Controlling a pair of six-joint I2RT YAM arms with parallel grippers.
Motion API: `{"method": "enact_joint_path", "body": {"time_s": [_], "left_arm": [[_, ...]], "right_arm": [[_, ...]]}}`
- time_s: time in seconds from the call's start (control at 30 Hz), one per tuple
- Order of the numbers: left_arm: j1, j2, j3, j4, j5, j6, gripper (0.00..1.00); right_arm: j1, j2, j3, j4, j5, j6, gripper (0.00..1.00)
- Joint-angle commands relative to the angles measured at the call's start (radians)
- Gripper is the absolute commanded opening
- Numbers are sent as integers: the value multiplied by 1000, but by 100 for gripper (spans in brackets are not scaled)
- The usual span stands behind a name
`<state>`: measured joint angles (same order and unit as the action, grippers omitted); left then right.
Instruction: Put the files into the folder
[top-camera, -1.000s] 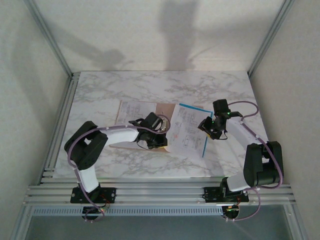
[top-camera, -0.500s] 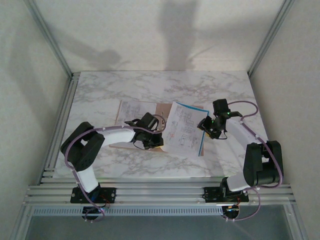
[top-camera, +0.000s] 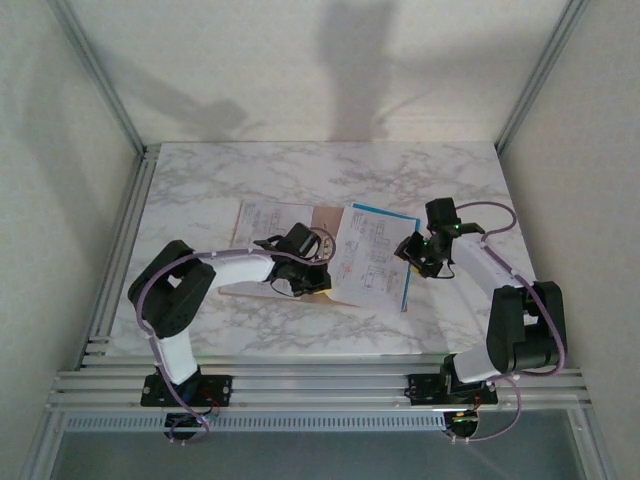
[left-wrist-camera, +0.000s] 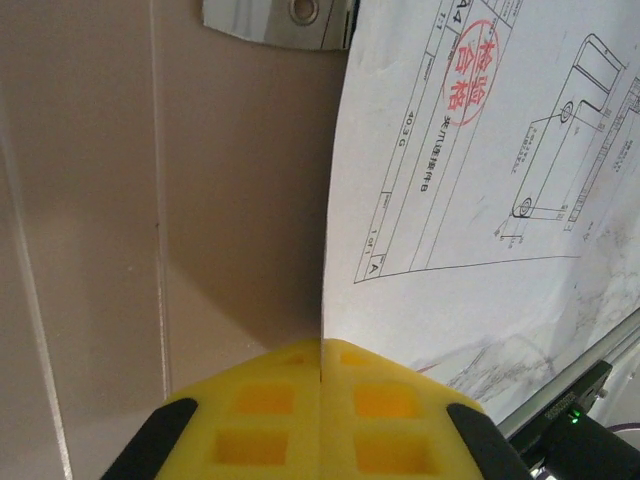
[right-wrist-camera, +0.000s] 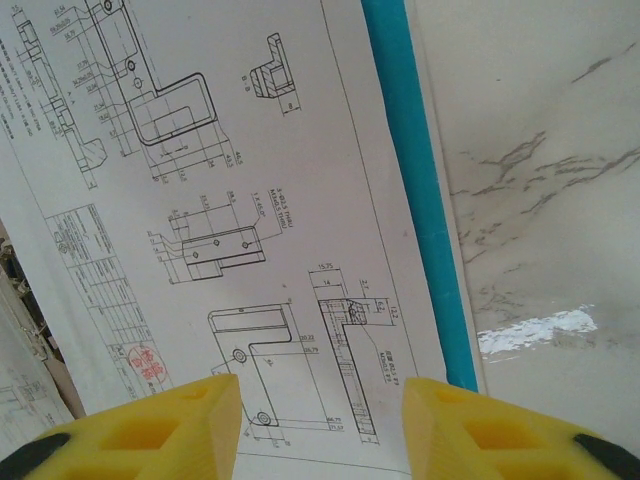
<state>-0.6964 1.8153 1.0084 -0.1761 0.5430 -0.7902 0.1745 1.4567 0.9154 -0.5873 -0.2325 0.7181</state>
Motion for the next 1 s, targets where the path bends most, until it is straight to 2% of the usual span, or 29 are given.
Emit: {"method": "enact_joint_path", "body": {"time_s": [0.0,0.4,0.63,0.73,0.9,0.97], "left_arm": [[1,16,9,5,2,-24,0],[5,-15,-56,42,-34,-112,0],[5,-52,-118,86,-24,-153,0],[4,-53,-125,103,-14,-161,0],[2,-50,-106,102,-12,-160,0],[1,-50,-96,88,-18,-155,8]], "right_arm": [[-2,-15,-8,-3,-3,-4,46],[-4,1,-1,-6,31,-14,46],[-18,68,47,-2,76,-17,44],[-30,119,79,-8,111,-3,27],[-54,205,151,-1,153,35,6],[-60,243,188,-18,187,46,3]]}}
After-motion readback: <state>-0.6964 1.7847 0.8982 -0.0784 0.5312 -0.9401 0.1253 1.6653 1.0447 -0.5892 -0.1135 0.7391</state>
